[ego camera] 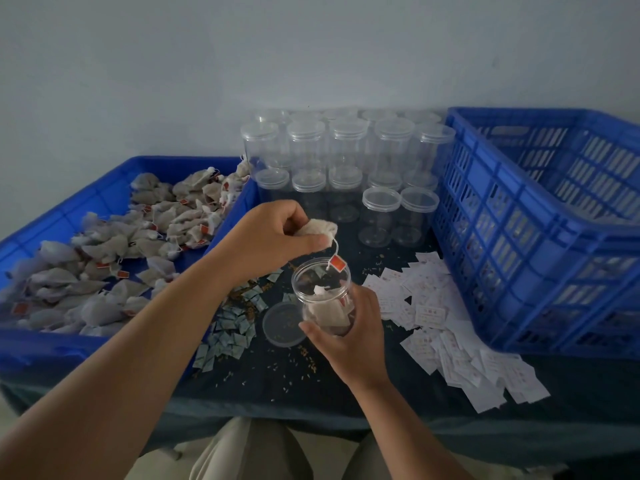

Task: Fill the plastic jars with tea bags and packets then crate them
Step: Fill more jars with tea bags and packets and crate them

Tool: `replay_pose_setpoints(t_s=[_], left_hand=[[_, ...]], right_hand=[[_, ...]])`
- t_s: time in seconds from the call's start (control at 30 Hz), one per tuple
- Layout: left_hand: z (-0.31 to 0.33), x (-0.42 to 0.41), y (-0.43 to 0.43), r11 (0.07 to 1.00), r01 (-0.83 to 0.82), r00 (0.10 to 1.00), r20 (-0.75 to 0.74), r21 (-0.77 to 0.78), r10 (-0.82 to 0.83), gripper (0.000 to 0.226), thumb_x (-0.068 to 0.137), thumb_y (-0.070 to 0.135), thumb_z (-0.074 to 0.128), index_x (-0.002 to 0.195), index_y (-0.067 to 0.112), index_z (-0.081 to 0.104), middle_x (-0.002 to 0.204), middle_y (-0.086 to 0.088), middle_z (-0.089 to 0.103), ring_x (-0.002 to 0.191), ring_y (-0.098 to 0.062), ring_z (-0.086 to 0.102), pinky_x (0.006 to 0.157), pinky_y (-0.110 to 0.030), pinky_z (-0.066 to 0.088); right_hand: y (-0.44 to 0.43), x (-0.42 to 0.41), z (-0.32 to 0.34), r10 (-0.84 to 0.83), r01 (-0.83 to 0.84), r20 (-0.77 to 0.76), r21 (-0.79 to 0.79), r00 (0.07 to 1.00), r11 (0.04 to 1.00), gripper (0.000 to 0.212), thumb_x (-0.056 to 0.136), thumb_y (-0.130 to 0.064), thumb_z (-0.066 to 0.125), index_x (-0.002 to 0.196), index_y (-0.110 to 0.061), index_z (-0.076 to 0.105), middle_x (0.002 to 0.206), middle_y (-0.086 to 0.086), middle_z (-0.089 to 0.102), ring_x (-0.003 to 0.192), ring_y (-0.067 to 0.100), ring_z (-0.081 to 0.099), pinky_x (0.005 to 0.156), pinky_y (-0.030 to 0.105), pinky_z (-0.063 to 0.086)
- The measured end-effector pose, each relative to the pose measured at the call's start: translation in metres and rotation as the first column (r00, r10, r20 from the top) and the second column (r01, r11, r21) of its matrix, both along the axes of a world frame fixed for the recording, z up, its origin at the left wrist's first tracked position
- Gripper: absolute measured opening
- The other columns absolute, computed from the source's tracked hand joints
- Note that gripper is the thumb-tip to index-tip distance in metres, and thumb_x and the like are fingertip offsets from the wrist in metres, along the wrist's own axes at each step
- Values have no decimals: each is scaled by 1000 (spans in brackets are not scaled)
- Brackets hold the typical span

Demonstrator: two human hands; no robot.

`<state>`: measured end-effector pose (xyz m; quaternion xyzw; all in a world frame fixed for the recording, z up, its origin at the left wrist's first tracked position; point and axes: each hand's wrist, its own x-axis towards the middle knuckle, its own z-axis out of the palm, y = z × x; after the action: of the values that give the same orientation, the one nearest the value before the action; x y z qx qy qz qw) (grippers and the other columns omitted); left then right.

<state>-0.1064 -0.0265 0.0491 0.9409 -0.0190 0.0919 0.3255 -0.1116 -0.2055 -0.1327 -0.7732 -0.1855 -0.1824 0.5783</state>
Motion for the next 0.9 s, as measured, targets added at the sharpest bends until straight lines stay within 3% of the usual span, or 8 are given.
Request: replay_pose_setpoints(t_s=[0.17,0.23,0.37,0.53,0.63,0.7,0.8,0.9], left_hand=[[3,-9,4,963,150,985,-121,224,-125,28,88,63,72,109,44,72,105,27,69,98,9,63,88,-20,53],[2,-12,2,936,230,969,-154,266,-194,19,101,34,65,115,44,73,110,29,68,102,13,62,97,-22,53],[-13,-12,-6,800,450,870,-398,396,-292,60,95,-4,47,122,42,75,121,19,64,117,-1,59,111,-35,45],[-26,-2,20,995,95,995,7,14,-95,32,99,14,65,106,44,73,101,29,73,97,10,67,81,-10,53],[-45,6,47,936,-105,983,-105,336,148,10,94,39,75,87,35,69,87,16,72,78,1,65,69,-22,54],[-64,7,54,817,-73,932,-252,572,259,39,99,55,65,79,21,70,77,4,70,70,-11,65,64,-34,53],[-79,2,51,766,47,902,-357,641,243,22,105,36,58,118,23,71,116,-1,72,104,-21,68,83,-44,58],[-86,2,45,757,169,858,-472,631,202,50,100,8,57,147,26,57,148,-4,58,133,-27,58,101,-47,54]], right_hand=[[0,0,0,5,-5,-3,-5,1000,1000,72,69,-61,88,123,-21,62,117,-7,59,109,11,58,87,19,51],[0,0,0,1,-2,-3,-18,1000,1000,74,68,-62,88,123,-19,63,117,-4,61,111,9,57,89,14,47],[0,1,-1,0,1,17,-35,1000,999,73,69,-63,88,118,-16,64,115,-3,61,110,10,58,90,15,46],[0,1,-3,-11,11,7,-29,1000,1000,72,69,-63,87,120,-17,64,119,-4,61,115,12,58,93,24,51],[0,2,-3,-32,32,1,-41,999,999,74,69,-64,86,120,-15,63,117,-4,60,112,11,58,91,23,52],[1,3,-4,-32,33,18,-54,999,998,73,70,-63,86,121,-16,62,116,-4,60,110,10,57,90,18,48],[2,3,-3,-21,22,22,-63,1000,998,71,70,-63,86,120,-17,62,114,-5,60,108,10,56,89,13,44],[1,2,-4,-19,20,15,-65,1000,998,72,69,-62,86,120,-17,61,114,-5,59,108,7,56,88,11,43]])
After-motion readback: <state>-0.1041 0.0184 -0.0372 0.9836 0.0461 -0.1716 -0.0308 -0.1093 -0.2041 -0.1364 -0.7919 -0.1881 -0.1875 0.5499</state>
